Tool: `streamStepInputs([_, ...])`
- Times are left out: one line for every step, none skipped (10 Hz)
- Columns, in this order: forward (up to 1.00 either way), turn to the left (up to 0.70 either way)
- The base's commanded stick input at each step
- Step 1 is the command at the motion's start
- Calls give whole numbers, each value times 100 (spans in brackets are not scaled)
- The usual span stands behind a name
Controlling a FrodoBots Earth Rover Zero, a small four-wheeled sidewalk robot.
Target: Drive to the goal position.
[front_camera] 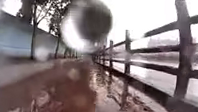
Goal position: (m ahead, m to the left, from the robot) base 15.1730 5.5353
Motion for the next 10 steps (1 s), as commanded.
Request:
streamStepInputs([100, 1])
streamStepInputs([100, 1])
streamStepInputs([100, 1])
streamStepInputs([100, 1])
streamStepInputs([100, 1])
streamStepInputs([100, 1])
streamStepInputs([100, 1])
streamStepInputs([100, 1])
streamStepInputs([100, 1])
streamStepInputs([100, 2])
